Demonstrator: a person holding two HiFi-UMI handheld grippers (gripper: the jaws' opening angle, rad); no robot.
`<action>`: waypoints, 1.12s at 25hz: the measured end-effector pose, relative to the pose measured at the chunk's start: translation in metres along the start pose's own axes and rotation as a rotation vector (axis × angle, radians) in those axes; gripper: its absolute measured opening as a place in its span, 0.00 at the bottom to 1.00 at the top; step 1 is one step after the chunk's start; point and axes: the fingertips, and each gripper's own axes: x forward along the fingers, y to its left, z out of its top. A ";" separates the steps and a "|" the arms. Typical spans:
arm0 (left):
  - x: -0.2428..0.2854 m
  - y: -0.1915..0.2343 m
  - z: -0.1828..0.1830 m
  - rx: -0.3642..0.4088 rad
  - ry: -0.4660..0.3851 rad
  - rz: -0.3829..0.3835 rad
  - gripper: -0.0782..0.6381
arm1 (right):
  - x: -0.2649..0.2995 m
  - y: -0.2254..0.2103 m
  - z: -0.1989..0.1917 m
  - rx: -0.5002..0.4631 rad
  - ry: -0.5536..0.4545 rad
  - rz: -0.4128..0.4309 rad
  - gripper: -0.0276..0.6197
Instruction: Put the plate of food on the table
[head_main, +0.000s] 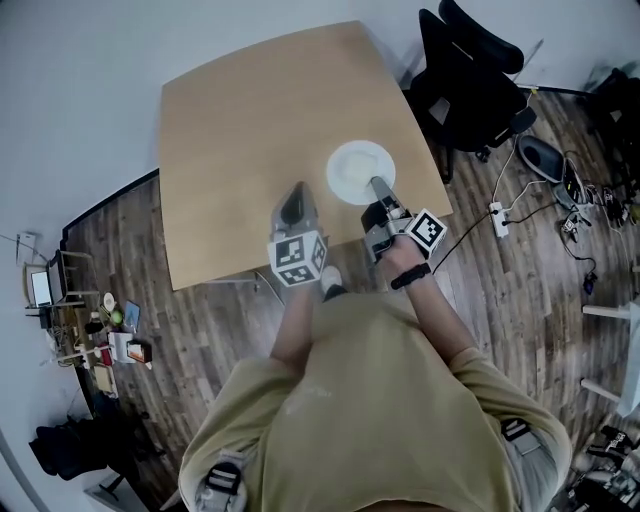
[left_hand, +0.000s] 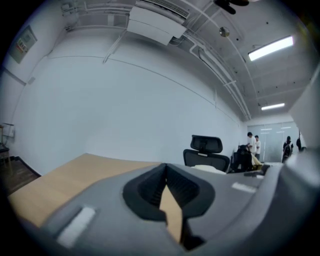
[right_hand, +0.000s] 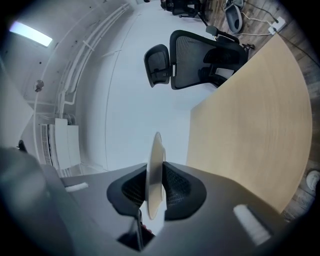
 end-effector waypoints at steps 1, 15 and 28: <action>0.006 0.006 0.003 -0.007 -0.003 -0.007 0.11 | 0.009 -0.001 -0.004 -0.007 0.002 -0.003 0.11; 0.042 0.098 -0.007 -0.013 -0.010 -0.046 0.11 | 0.086 -0.063 -0.056 -0.052 -0.004 -0.012 0.11; 0.087 0.139 -0.057 -0.057 0.120 -0.028 0.11 | 0.116 -0.145 -0.048 -0.053 0.025 -0.086 0.11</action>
